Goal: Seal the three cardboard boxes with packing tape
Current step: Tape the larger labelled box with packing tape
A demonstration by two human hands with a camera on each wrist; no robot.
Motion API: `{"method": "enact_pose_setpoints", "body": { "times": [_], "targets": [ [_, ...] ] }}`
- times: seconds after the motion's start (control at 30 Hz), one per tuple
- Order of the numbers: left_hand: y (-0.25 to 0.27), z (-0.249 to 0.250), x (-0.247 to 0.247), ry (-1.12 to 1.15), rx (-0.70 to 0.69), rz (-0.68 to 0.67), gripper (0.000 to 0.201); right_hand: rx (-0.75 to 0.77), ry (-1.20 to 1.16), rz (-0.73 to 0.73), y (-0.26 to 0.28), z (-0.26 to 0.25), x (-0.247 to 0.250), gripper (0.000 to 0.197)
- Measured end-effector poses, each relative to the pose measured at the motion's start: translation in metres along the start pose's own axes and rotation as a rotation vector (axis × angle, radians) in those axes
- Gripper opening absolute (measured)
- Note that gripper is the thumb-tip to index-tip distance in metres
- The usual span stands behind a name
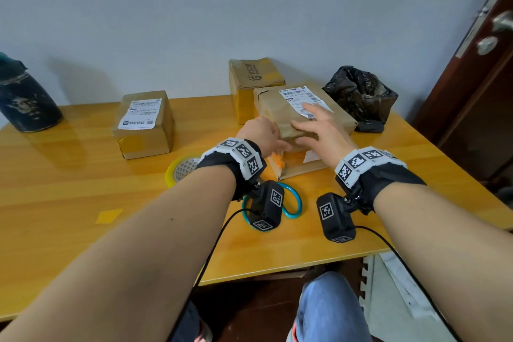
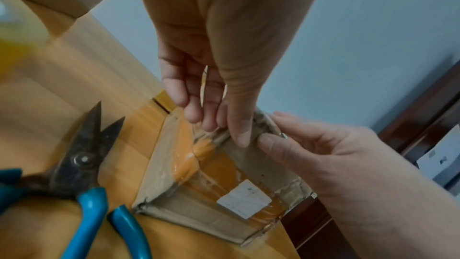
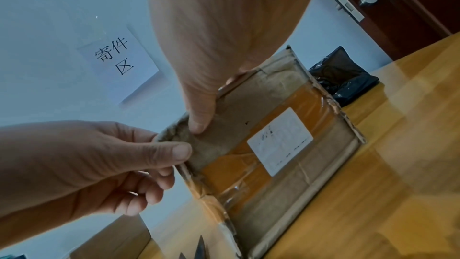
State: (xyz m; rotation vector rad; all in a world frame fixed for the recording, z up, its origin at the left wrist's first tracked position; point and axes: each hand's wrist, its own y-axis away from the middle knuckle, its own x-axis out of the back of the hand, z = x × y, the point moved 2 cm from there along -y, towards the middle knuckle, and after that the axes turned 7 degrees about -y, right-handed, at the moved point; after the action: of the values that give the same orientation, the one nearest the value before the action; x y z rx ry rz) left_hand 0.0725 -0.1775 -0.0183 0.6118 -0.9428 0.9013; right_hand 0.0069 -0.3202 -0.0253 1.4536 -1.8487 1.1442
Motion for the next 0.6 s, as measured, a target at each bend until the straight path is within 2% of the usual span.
{"method": "enact_pose_setpoints", "body": {
  "times": [0.1, 0.2, 0.43, 0.47, 0.53, 0.6],
  "targets": [
    [-0.001, 0.0, -0.005, -0.037, 0.015, 0.01, 0.032, -0.031, 0.0, 0.003, 0.003, -0.002, 0.0, 0.046],
    [-0.002, -0.002, -0.009, -0.014, 0.047, 0.028, 0.034, -0.101, 0.04, 0.028, 0.004, -0.004, 0.003, 0.062],
    [0.001, -0.001, -0.012, -0.002, 0.077, 0.071, 0.037, -0.053, 0.083, 0.03, 0.009, -0.009, 0.006, 0.047],
    [0.002, -0.002, -0.013, 0.0, 0.083, 0.07, 0.038, -0.058, 0.075, 0.021, 0.009, -0.01, 0.007, 0.051],
    [0.004, -0.003, -0.012, 0.006, 0.09, 0.064, 0.042, -0.089, -0.02, 0.011, 0.007, -0.011, 0.009, 0.071],
    [0.007, -0.005, -0.01, 0.037, 0.106, 0.073, 0.047, -0.143, -0.151, 0.102, 0.008, -0.008, 0.012, 0.09]
  ]
}}
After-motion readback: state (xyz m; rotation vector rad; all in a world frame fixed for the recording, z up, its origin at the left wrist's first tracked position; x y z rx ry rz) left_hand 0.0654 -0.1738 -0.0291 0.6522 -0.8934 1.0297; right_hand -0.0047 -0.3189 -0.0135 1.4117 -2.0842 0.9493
